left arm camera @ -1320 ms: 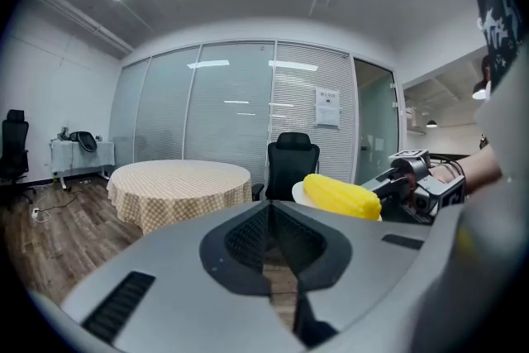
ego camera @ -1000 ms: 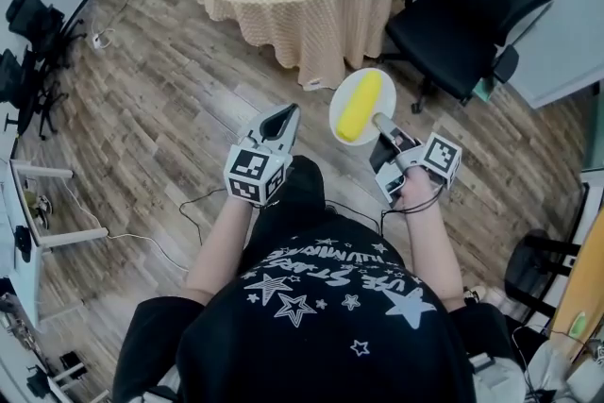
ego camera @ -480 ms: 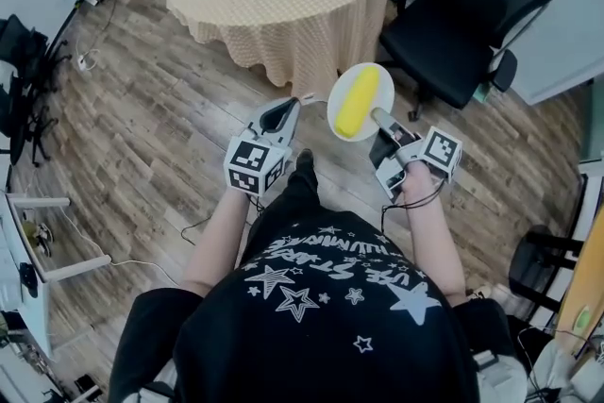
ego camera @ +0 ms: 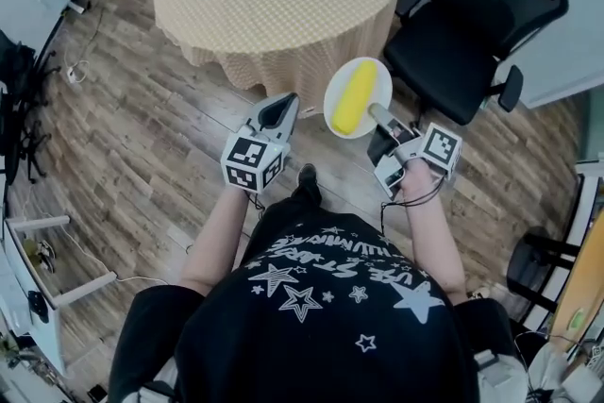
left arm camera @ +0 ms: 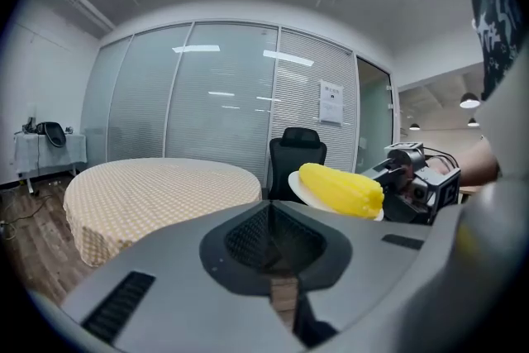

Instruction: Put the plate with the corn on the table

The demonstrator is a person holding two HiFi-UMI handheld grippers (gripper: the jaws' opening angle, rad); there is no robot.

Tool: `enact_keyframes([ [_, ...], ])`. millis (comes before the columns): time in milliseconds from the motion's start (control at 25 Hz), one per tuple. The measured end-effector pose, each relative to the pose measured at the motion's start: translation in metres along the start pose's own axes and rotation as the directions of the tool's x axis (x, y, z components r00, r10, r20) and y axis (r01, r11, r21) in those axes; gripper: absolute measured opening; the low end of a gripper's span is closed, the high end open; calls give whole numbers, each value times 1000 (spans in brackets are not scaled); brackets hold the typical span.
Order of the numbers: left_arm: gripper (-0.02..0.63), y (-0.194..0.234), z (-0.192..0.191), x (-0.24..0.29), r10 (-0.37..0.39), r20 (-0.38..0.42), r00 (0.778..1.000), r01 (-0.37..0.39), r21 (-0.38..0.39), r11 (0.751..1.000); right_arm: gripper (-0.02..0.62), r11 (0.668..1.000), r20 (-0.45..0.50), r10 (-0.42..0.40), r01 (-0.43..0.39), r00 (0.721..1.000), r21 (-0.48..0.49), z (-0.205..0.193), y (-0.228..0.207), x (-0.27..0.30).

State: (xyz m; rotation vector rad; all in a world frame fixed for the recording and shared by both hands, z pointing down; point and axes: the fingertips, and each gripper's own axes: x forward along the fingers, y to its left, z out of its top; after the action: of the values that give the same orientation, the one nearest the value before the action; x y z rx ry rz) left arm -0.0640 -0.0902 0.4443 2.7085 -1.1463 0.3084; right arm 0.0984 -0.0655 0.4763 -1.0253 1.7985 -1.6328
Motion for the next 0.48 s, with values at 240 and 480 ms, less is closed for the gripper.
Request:
enact_keyframes([
  [240, 8, 50, 15, 30, 14, 16, 1000, -14, 11, 1000, 49, 1000, 28, -19, 18, 999, 15, 23, 3, 42],
  [480, 8, 95, 23, 55, -2, 25, 1000, 2, 1, 1000, 49, 1000, 67, 1, -3, 998, 22, 44, 8, 87],
])
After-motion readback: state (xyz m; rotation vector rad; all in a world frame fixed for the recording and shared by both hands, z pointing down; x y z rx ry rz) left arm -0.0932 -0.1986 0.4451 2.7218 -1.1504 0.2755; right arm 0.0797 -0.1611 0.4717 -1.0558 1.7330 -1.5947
